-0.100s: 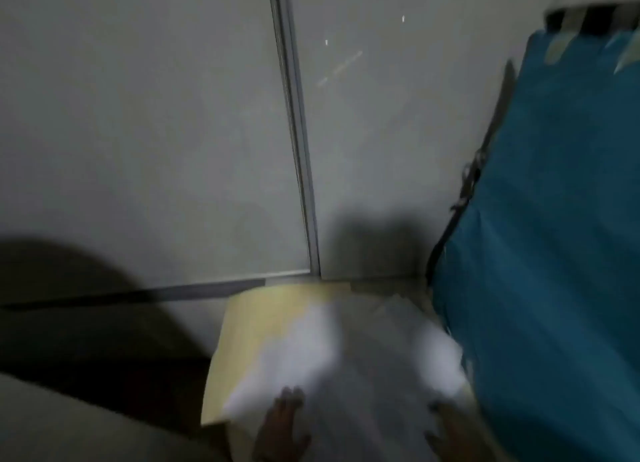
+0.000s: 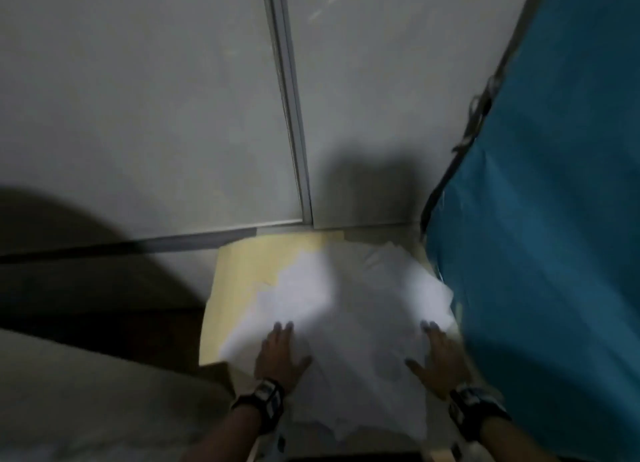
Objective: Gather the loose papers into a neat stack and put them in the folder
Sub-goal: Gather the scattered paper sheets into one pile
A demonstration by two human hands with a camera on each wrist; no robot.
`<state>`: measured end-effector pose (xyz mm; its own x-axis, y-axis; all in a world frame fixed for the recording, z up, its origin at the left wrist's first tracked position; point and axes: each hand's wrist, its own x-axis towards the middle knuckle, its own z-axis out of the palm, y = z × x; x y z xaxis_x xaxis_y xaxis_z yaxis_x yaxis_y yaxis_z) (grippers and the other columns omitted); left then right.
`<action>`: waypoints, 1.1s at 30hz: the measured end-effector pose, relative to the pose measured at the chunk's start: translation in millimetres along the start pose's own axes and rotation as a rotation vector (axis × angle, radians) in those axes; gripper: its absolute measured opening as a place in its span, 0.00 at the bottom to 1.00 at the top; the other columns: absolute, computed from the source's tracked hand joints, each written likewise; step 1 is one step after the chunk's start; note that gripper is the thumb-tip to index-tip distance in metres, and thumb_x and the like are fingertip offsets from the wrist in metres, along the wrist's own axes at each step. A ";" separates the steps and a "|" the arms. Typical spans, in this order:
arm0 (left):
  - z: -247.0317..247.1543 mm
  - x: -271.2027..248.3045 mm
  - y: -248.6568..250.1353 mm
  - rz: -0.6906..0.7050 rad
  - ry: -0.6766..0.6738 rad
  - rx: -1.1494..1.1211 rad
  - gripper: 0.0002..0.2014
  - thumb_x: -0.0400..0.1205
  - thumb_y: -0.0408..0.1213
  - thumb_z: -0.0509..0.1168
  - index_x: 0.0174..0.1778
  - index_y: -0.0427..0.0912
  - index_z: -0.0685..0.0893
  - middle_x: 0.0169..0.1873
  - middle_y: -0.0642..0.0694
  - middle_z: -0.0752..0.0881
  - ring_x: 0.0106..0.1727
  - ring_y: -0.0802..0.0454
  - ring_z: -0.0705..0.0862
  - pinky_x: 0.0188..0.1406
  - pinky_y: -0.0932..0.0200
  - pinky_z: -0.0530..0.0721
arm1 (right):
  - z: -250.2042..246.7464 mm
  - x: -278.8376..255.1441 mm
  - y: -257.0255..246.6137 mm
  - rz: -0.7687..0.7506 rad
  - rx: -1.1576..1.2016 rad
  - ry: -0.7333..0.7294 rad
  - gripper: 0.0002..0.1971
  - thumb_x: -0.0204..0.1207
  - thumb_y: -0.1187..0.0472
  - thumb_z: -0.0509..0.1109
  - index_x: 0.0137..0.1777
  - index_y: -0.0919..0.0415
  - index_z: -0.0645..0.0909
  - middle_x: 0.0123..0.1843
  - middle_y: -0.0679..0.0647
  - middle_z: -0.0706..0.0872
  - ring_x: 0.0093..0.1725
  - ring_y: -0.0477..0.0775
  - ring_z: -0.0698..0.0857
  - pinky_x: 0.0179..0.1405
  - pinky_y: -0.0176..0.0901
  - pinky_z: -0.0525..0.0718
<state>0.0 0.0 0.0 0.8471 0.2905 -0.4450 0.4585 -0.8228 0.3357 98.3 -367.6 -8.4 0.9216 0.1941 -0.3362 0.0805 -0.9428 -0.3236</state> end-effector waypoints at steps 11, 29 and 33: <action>41.6 26.2 43.4 0.007 -0.023 -0.076 0.56 0.82 0.74 0.62 0.96 0.48 0.43 0.95 0.47 0.39 0.95 0.38 0.39 0.91 0.28 0.39 | 33.5 19.6 -18.9 0.085 0.004 -0.079 0.63 0.66 0.18 0.66 0.92 0.46 0.38 0.92 0.54 0.34 0.90 0.75 0.41 0.86 0.74 0.42; 23.7 44.1 86.1 -0.204 -0.060 -0.902 0.25 0.72 0.41 0.88 0.64 0.42 0.92 0.56 0.47 0.95 0.56 0.46 0.94 0.56 0.45 0.94 | 24.5 34.7 -51.6 0.227 0.709 0.017 0.14 0.74 0.65 0.82 0.59 0.64 0.89 0.49 0.52 0.89 0.51 0.57 0.90 0.54 0.44 0.89; 22.7 43.6 76.6 -0.266 0.072 -0.932 0.23 0.76 0.42 0.85 0.65 0.37 0.91 0.60 0.39 0.94 0.58 0.40 0.92 0.63 0.37 0.91 | 16.3 41.5 -45.0 0.402 0.843 0.235 0.21 0.72 0.49 0.85 0.55 0.64 0.89 0.48 0.55 0.92 0.46 0.54 0.90 0.53 0.47 0.92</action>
<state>66.0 -61.5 -12.5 0.6851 0.4656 -0.5602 0.6402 -0.0181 0.7680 126.8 -312.7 -22.2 0.8808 -0.2466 -0.4043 -0.4726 -0.4041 -0.7832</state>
